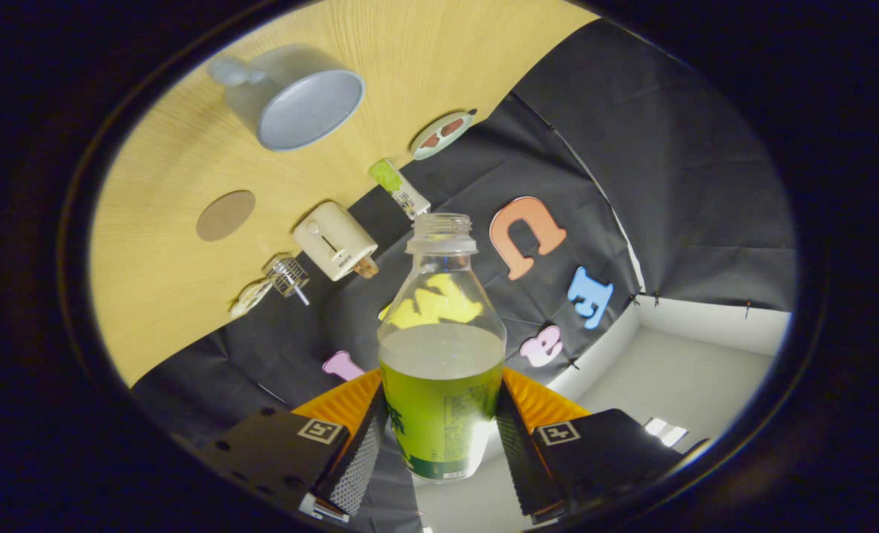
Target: Take the bottle from table, then pour the juice into the cup, finally place the bottle on the coaster
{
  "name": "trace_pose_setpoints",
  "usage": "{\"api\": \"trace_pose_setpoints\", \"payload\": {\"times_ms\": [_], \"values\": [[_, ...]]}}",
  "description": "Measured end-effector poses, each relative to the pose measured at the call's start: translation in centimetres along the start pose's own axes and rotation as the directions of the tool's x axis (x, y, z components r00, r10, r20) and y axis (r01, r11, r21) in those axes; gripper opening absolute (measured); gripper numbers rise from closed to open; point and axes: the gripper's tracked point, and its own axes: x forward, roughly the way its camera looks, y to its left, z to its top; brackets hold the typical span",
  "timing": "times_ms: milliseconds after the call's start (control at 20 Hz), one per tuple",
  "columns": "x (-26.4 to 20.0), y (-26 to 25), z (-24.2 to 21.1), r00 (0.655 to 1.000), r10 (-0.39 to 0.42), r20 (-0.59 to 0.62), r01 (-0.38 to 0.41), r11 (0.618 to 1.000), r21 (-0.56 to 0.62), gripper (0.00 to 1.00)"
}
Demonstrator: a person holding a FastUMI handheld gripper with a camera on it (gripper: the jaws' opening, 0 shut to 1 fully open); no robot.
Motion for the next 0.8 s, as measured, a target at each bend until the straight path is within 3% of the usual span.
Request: {"api": "trace_pose_setpoints", "payload": {"times_ms": [550, 800], "values": [[-0.2, -0.9, -0.2, 1.000, 0.001, 0.001, -0.001, 1.000, 0.001, 0.80], [0.0, 1.1, -0.5, 0.998, 0.047, -0.029, -0.042, 0.990, 0.133, 0.81]]}}
